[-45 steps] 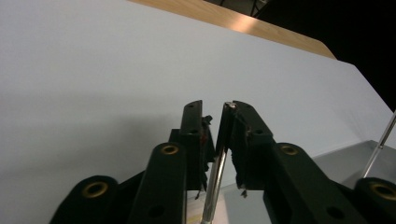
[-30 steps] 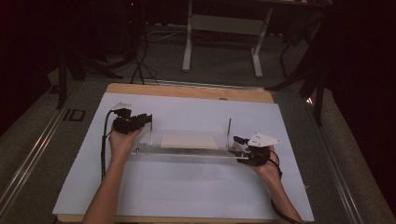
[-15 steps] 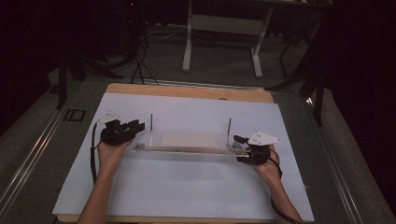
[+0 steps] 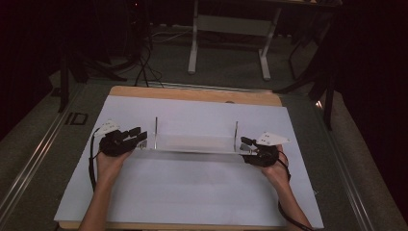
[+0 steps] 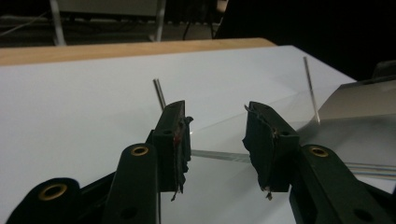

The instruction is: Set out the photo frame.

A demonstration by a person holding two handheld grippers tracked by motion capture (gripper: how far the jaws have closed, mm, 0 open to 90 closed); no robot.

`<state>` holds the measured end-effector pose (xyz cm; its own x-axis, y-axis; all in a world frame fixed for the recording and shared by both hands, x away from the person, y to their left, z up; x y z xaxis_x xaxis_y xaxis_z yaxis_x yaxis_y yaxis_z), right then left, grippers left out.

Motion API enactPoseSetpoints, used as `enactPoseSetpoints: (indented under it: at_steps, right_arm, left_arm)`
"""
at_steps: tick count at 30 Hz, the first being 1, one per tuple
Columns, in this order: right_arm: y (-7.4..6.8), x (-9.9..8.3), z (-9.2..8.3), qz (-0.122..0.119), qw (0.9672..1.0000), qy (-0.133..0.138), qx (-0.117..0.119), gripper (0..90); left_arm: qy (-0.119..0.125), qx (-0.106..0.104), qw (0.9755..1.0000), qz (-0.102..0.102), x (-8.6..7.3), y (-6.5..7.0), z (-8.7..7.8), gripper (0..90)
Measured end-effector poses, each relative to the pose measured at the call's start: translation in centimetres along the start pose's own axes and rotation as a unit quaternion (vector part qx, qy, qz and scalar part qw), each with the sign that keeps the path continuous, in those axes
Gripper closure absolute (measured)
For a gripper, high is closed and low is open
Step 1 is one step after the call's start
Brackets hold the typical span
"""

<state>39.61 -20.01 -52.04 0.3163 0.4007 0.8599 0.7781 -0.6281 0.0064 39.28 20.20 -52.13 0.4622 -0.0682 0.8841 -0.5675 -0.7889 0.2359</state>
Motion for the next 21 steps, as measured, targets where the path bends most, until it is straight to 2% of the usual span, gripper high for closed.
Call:
enactPoseSetpoints:
  at_steps: [4, 11, 18, 21]
  right_arm:
    - [0.1, 0.2, 0.0, 0.003, 1.0, 0.0, -0.001, 47.3]
    - [0.3, 0.5, 0.0, 0.01, 1.0, 0.0, -0.001, 47.3]
    - [0.6, 0.9, 0.1, 0.02, 0.9998, 0.002, -0.003, 47.3]
    - [0.7, 1.1, 0.1, 0.023, 0.9997, 0.002, -0.003, 47.3]
  left_arm:
    - [0.003, 0.002, 1.0, 0.004, 0.0, -0.1, -0.2, 58.3]
    - [-0.009, 0.006, 0.9995, 0.031, -0.3, 0.1, -0.7, 58.2]
    - [-0.013, 0.008, 0.9992, 0.038, -0.6, 0.1, -0.9, 57.2]
    - [-0.015, 0.008, 0.9987, 0.047, -0.7, 0.2, -1.1, 56.6]
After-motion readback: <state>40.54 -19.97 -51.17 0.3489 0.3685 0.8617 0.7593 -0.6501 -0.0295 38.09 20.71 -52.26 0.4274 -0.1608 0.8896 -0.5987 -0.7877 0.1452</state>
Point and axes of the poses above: each handheld gripper's, and its own axes: z roughly forward along the jaws, x roughly out of its top, y roughly to its right, the point moved 7 cm from there along z, roughly forward along the jaws, and after that the axes turned 4 degrees about -y, right-handed, at the moved point
